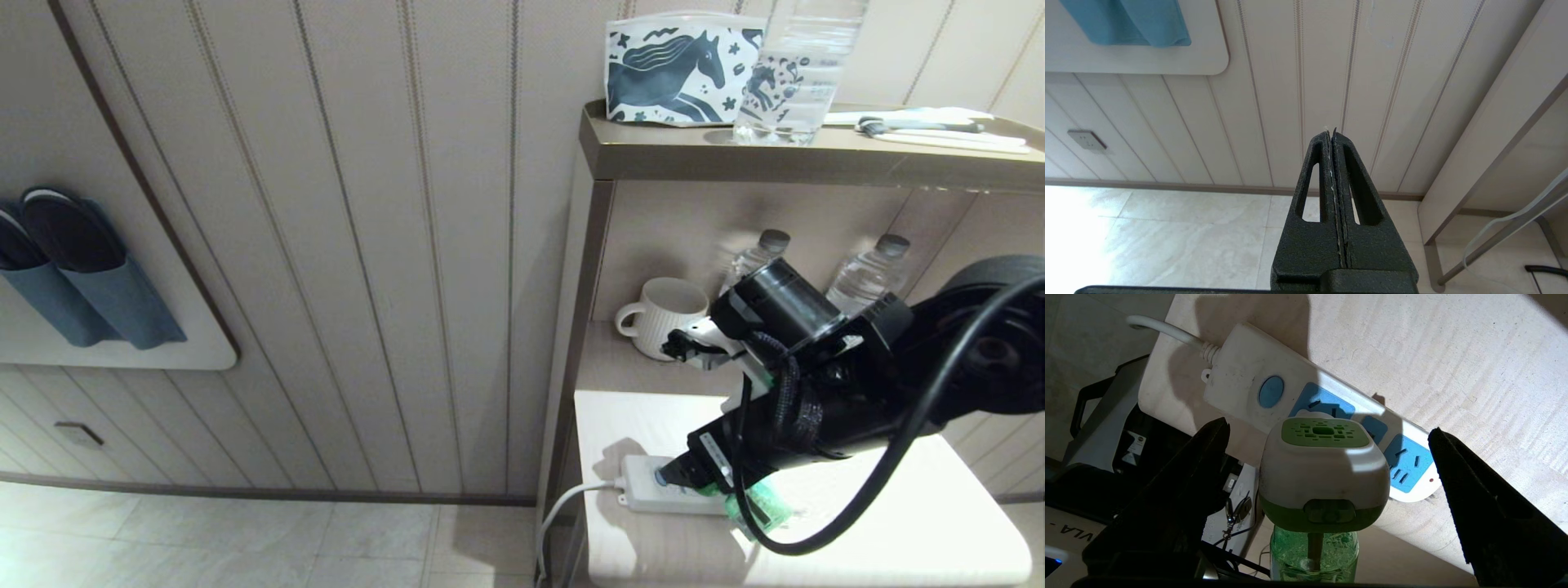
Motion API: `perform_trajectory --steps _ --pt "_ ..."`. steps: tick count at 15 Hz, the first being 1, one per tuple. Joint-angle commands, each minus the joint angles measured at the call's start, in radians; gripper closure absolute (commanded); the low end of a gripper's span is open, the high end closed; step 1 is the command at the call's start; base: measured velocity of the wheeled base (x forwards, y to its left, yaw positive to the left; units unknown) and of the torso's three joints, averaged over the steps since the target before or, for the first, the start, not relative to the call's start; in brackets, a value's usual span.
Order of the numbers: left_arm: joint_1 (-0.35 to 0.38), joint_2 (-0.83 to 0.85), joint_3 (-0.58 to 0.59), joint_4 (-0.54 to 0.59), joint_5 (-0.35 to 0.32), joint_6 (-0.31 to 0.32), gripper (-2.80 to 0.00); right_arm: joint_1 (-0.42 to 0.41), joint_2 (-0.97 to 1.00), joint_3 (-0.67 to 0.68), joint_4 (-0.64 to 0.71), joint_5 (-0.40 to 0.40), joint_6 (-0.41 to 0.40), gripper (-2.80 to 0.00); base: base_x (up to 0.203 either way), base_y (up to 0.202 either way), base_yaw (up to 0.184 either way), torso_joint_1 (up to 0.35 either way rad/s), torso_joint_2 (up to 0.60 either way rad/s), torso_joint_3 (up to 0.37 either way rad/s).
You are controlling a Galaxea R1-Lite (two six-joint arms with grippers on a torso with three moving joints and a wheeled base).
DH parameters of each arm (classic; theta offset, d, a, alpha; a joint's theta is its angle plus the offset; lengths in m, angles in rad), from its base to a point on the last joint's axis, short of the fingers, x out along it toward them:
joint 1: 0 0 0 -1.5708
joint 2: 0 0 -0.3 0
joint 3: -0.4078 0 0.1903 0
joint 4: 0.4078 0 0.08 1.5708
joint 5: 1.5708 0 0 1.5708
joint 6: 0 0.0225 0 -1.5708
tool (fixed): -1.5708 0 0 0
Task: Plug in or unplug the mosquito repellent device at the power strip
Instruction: Insert the plug into the socket, then hold the socket with your left hand and unplug it with your right hand
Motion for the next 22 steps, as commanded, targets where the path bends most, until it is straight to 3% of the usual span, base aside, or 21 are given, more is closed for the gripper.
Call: perform_trajectory --steps 1,7,8,22 --pt "0.0 0.0 0.0 0.001 0.0 0.0 0.0 -0.001 -0.005 0.008 0.003 0.0 0.001 -2.8 0.0 0.0 0.0 0.0 0.0 0.0" --pt "0.0 0.0 0.0 0.001 0.0 0.0 0.0 -0.001 -0.003 0.019 0.003 0.0 -0.001 -2.8 0.0 0.0 0.0 0.0 0.0 0.0" --pt "0.0 0.0 0.0 0.001 0.0 0.0 0.0 -0.001 -0.003 0.019 0.001 0.0 -0.001 0.0 0.0 0.0 0.0 0.0 0.0 0.0" --pt "0.0 0.0 -0.022 -0.002 0.006 -0.001 0.0 -0.001 -0.005 0.041 0.001 0.003 0.0 0.0 0.0 0.0 0.0 0.0 0.0 0.0"
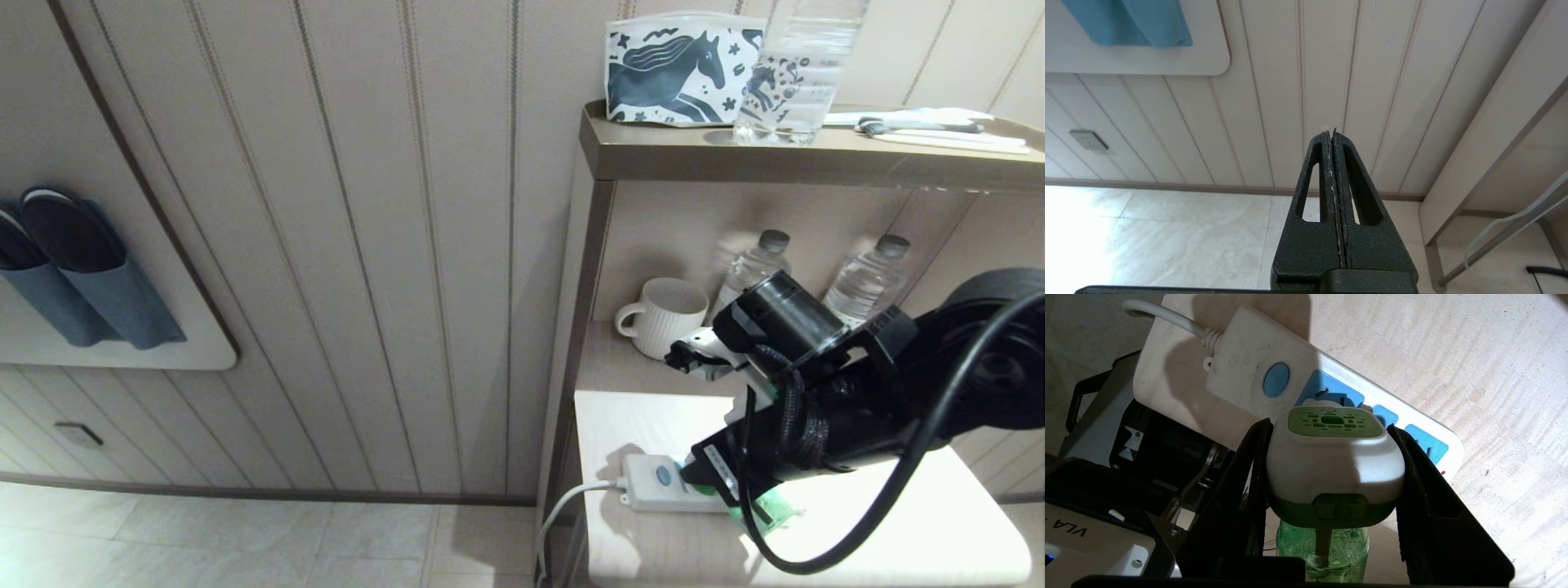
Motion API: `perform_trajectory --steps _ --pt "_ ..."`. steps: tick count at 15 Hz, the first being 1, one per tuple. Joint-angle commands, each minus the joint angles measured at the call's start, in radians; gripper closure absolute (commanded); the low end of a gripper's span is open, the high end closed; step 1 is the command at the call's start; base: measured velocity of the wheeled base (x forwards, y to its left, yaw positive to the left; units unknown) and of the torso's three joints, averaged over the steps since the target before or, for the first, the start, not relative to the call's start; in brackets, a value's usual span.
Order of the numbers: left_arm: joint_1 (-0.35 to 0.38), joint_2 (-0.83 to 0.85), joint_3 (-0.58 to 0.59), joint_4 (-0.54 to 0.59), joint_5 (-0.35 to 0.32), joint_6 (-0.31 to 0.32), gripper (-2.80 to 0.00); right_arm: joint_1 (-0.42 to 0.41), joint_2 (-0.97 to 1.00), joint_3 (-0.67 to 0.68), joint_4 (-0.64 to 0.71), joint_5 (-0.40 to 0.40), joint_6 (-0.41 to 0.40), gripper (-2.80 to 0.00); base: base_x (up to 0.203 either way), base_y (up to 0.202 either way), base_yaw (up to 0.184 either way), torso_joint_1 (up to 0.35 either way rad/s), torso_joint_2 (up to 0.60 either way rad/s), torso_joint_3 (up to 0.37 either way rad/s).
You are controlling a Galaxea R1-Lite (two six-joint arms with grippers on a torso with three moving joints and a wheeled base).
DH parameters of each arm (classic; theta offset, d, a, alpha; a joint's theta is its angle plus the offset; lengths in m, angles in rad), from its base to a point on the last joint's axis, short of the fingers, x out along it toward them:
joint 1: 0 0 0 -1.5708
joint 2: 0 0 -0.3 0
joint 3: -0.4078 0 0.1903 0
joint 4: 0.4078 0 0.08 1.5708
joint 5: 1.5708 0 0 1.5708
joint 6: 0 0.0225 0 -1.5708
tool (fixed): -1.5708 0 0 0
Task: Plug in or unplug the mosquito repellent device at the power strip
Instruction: Hold the socket with your left hand and unplug it with your right hand
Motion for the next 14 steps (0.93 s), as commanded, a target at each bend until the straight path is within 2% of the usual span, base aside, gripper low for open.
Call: perform_trajectory --steps 1,3,5,6,8,12,14 --pt "0.0 0.005 -0.069 -0.002 0.002 -0.005 0.0 0.0 0.001 0.002 0.004 -0.001 -0.001 0.0 0.0 0.0 0.0 0.0 0.0 0.0" --pt "0.0 0.085 -0.199 -0.003 -0.003 -0.044 0.0 0.0 0.002 -0.009 0.004 -0.001 -0.002 0.0 0.0 0.0 0.0 0.0 0.0 0.0" --pt "-0.018 0.263 -0.324 -0.006 -0.028 -0.137 0.0 0.002 0.006 -0.018 0.004 0.0 -0.002 0.0 0.0 0.0 0.0 0.0 0.0 0.0" --pt "-0.038 0.366 -0.367 -0.008 -0.063 -0.185 0.0 0.003 0.008 -0.02 0.003 0.0 -0.002 0.0 0.0 0.0 0.0 0.0 0.0 0.0" --pt "-0.076 0.571 -0.413 -0.034 -0.181 -0.256 0.0 0.009 0.012 -0.026 0.002 0.0 -0.002 0.0 0.0 0.0 0.0 0.0 0.0 0.0" --pt "-0.134 0.94 -0.452 -0.199 -0.472 -0.346 0.0 0.011 0.028 -0.037 0.004 -0.001 -0.003 0.0 0.0 0.0 0.0 0.0 0.0 0.0" --pt "-0.208 1.072 -0.466 -0.273 -0.56 -0.364 0.0 0.011 0.042 -0.068 0.005 0.0 -0.011 0.0 0.0 0.0 0.0 0.0 0.0 0.0"
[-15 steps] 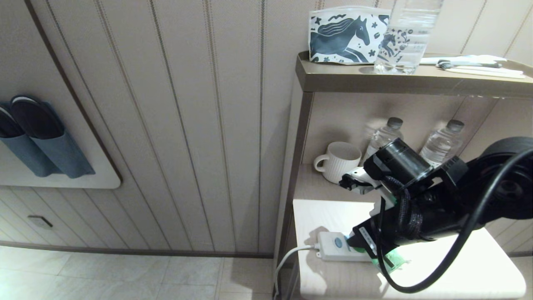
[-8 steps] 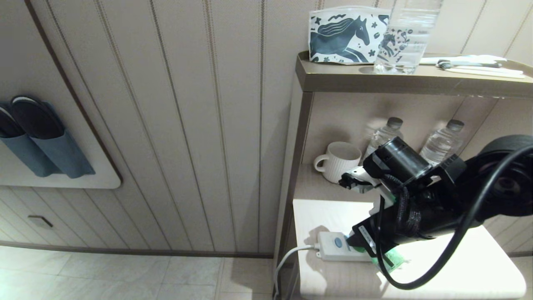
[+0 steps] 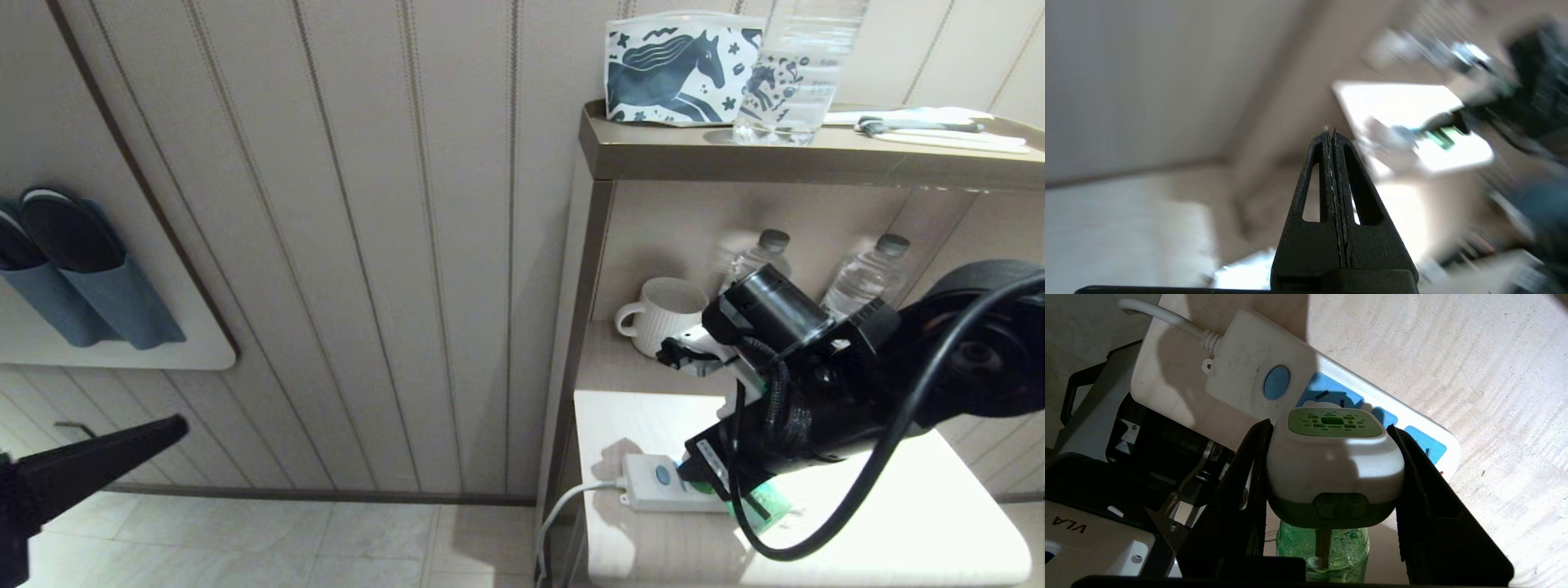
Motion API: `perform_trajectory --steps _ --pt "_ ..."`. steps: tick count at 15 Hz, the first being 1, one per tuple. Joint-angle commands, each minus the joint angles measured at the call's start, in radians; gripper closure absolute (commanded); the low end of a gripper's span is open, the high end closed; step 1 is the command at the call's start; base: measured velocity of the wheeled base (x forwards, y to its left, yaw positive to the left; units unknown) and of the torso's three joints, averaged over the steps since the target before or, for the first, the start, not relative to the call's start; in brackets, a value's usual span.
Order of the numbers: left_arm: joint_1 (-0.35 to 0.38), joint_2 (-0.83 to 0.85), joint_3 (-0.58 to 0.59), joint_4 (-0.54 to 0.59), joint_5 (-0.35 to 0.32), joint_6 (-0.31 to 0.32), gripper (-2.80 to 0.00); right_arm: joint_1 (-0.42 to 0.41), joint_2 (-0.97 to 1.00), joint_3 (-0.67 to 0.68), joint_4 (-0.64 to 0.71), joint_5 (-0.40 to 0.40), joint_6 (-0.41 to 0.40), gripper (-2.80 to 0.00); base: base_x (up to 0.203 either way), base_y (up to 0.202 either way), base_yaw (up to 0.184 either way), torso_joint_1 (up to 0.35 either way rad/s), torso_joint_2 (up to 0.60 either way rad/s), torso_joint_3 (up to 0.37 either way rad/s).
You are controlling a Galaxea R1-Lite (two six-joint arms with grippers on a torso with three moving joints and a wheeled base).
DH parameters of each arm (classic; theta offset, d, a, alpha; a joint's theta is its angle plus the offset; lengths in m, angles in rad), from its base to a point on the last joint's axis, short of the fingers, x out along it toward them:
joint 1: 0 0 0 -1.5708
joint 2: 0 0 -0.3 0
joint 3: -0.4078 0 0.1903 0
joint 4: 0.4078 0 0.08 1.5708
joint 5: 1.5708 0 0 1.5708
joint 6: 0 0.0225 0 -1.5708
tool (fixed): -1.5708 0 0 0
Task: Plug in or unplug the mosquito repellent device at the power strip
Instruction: Hold the socket with your left hand and unplug it with your right hand
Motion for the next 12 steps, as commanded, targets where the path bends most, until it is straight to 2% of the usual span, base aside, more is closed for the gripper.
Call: perform_trajectory --steps 1,4,6,8,12 --pt "-0.105 0.239 -0.013 -0.064 -0.06 -0.011 0.0 0.004 0.024 -0.036 0.001 0.0 -0.001 0.0 0.0 0.0 0.0 0.0 0.0 0.0" --pt "-0.266 0.399 -0.023 -0.184 -0.078 -0.028 0.0 0.028 0.047 -0.043 0.001 -0.001 0.0 0.0 0.0 0.0 0.0 0.0 0.0 0.0" --pt "-0.347 0.462 -0.048 -0.264 -0.069 -0.083 0.0 0.028 0.049 -0.045 0.001 -0.003 -0.001 0.0 0.0 0.0 0.0 0.0 0.0 0.0" --pt "-0.407 0.506 -0.079 -0.28 -0.058 -0.096 0.0 0.028 0.046 -0.046 0.001 -0.003 -0.001 0.0 0.0 0.0 0.0 0.0 0.0 0.0" --pt "-0.527 0.653 -0.138 -0.285 0.024 -0.093 0.0 0.028 0.044 -0.045 0.001 -0.003 -0.001 0.0 0.0 0.0 0.0 0.0 0.0 0.0"
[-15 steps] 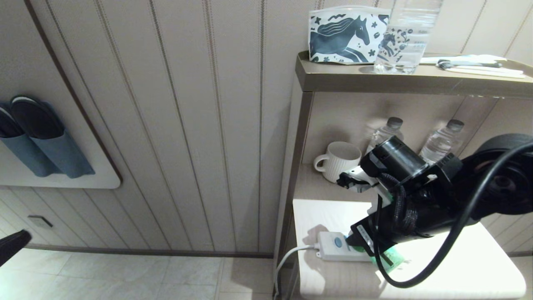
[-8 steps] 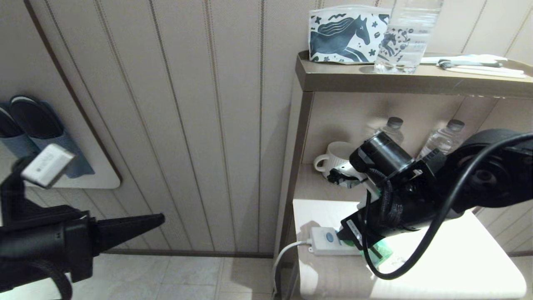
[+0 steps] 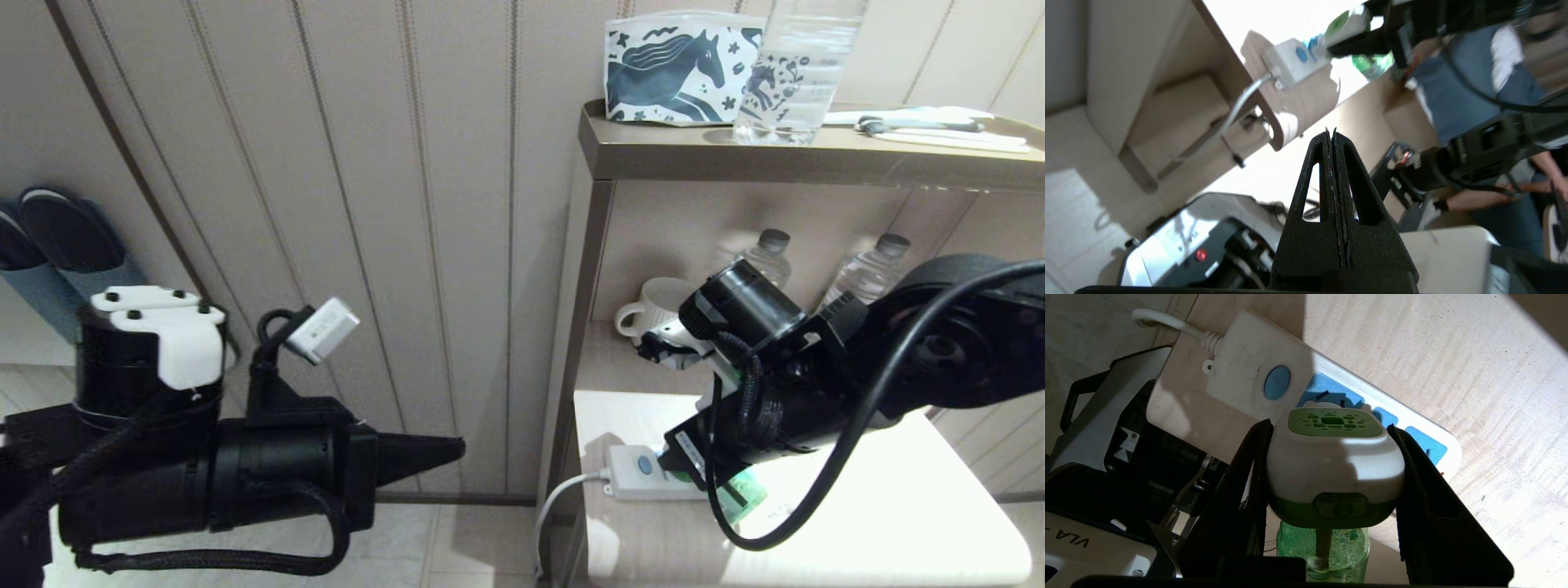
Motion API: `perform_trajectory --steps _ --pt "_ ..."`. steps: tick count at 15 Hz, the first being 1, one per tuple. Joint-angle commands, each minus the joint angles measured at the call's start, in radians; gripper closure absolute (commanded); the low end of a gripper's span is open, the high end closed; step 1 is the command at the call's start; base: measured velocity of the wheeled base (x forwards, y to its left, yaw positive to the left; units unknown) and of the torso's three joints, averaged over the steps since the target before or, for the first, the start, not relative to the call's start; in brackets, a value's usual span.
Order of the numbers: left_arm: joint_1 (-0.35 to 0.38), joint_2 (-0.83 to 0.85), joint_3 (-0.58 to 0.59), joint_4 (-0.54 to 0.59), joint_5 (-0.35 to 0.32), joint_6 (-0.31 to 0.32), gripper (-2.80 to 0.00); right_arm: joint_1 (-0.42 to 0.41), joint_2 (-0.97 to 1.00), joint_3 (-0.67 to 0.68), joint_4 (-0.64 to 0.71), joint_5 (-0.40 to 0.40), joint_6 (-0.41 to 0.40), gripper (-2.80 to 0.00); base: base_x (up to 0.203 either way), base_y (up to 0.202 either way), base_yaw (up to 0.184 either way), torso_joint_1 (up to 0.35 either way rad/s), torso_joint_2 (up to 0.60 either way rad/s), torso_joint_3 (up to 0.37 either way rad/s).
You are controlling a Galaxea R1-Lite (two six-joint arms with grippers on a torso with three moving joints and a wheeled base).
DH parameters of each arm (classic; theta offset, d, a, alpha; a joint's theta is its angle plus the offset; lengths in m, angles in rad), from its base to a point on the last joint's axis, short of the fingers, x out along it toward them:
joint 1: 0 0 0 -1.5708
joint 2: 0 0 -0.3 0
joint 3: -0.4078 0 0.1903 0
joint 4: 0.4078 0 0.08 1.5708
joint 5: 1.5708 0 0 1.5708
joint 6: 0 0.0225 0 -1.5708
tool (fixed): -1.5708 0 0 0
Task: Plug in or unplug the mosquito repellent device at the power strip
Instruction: Hold the socket with your left hand and unplug it with your right hand
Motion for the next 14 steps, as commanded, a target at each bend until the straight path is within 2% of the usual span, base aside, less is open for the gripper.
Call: perform_trajectory --steps 1,4,6,10,12,14 --pt "-0.079 0.123 -0.032 -0.014 0.031 -0.002 0.0 0.001 0.005 -0.001 0.002 0.0 0.0 0.0 0.0 0.0 0.0 0.0 0.0 0.0" --pt "-0.183 0.237 -0.079 -0.084 0.103 -0.008 0.0 0.008 0.012 -0.019 0.003 0.0 0.002 0.0 0.0 0.0 0.0 0.0 0.0 0.0" --pt "-0.231 0.278 -0.149 -0.087 0.168 -0.01 0.0 0.009 0.013 -0.026 0.003 0.0 0.002 0.0 0.0 0.0 0.0 0.0 0.0 0.0" --pt "-0.281 0.353 -0.261 -0.049 0.184 -0.019 0.0 0.02 0.009 -0.026 0.003 0.0 0.003 0.0 0.0 0.0 0.0 0.0 0.0 0.0" --pt "-0.288 0.403 -0.311 -0.041 0.186 -0.057 0.0 0.023 0.003 -0.026 0.003 0.0 0.005 0.0 0.0 0.0 0.0 0.0 0.0 0.0" --pt "-0.289 0.446 -0.339 -0.048 0.188 -0.069 0.0 0.022 0.002 -0.024 0.003 0.0 0.006 0.0 0.0 0.0 0.0 0.0 0.0 0.0"
